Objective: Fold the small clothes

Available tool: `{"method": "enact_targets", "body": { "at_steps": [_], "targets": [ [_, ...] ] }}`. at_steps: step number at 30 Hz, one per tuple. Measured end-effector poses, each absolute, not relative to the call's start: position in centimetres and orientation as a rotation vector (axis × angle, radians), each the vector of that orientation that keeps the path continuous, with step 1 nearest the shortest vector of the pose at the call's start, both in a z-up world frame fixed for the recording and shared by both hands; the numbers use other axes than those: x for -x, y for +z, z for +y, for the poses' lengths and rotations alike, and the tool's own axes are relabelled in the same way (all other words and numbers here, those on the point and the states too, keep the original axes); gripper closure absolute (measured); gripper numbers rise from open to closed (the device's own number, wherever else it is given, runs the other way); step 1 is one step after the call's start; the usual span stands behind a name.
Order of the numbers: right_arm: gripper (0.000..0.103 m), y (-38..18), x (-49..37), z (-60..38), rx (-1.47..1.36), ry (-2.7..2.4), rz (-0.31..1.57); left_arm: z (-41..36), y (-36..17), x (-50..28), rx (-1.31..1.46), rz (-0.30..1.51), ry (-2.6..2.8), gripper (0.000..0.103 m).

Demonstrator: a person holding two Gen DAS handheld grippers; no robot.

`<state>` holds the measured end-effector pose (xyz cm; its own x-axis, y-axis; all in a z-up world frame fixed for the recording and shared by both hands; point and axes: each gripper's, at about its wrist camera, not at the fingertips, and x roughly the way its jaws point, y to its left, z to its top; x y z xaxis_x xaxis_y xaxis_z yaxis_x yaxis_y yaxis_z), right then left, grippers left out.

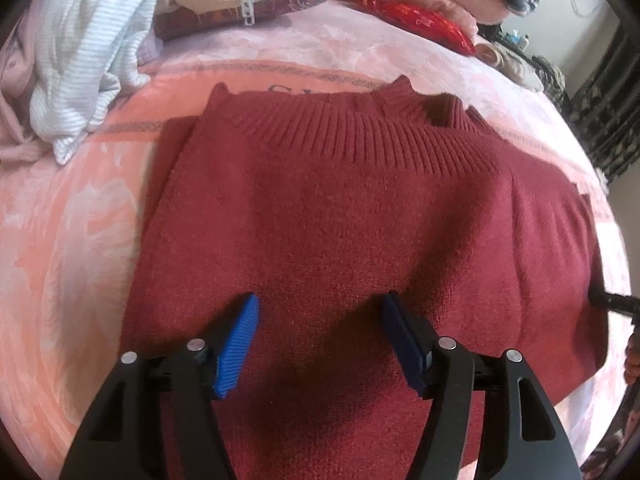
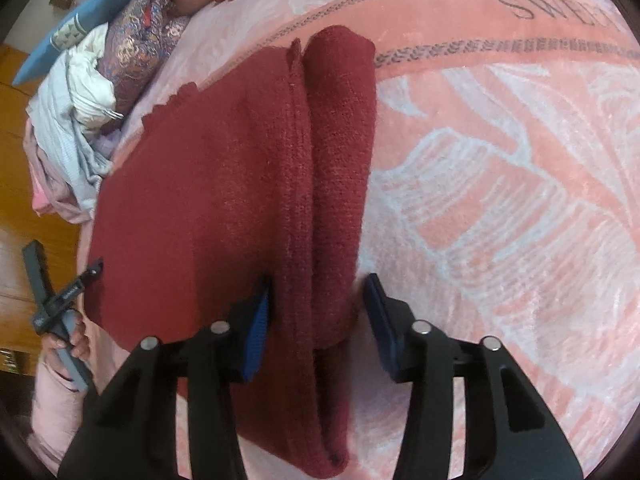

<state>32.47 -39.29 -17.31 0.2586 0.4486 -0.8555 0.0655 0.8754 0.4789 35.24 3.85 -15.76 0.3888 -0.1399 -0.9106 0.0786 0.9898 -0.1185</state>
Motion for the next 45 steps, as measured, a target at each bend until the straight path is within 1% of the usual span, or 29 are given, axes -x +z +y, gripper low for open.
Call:
{"method": "enact_targets", "body": {
  "at_steps": [1, 4, 8, 15, 18, 21, 24, 30, 33, 39, 45],
  "targets": [
    [0.075, -17.5, -32.5, -39.2, -0.488, 0.275, 1.297, 3.7, -15.9, -35.2, 0.053, 1.161, -0.137, 0.036],
    [0.077, -17.7, -32.5, -39.2, -0.492, 0.254, 1.294, 3.8, -16.0, -35.3, 0.058, 1.159, -0.136, 0.036],
    [0.078, -17.7, -32.5, -38.9, -0.467, 0.236, 1.289, 3.9, -16.0, -35.2, 0.054, 1.152, -0.141, 0.036],
    [0.078, -17.6, -32.7, -38.9, -0.508, 0.165, 1.305, 3.6, -16.2, -35.1, 0.042, 1.134, -0.12, 0.034],
    [0.079, -16.7, -32.7, -38.7, -0.502, 0.143, 1.312, 3.7, -15.6, -34.9, 0.046, 1.126, -0.114, 0.034],
    [0.081, -15.4, -32.5, -38.0, -0.466, 0.137, 1.299, 3.6, -14.2, -34.0, -0.013, 1.106, -0.103, 0.035],
    [0.081, -13.5, -32.3, -36.5, -0.428, 0.16, 1.277, 4.1, -12.8, -32.6, -0.046, 1.067, -0.137, 0.034],
    [0.081, -10.2, -32.1, -32.5, -0.404, 0.248, 1.237, 7.2, -12.3, -32.4, 0.078, 1.105, -0.163, 0.034],
    [0.081, -8.8, -32.5, -29.2, -0.386, 0.309, 1.222, 8.0, -12.6, -32.7, 0.096, 1.116, -0.155, 0.034],
    [0.081, -8.0, -32.8, -23.1, -0.338, 0.411, 1.226, 8.8, -12.6, -32.9, 0.143, 1.126, -0.173, 0.034],
    [0.081, -10.1, -33.7, -18.5, -0.304, 0.435, 1.262, 9.2, -12.6, -32.9, 0.153, 1.127, -0.175, 0.034]
  ]
}}
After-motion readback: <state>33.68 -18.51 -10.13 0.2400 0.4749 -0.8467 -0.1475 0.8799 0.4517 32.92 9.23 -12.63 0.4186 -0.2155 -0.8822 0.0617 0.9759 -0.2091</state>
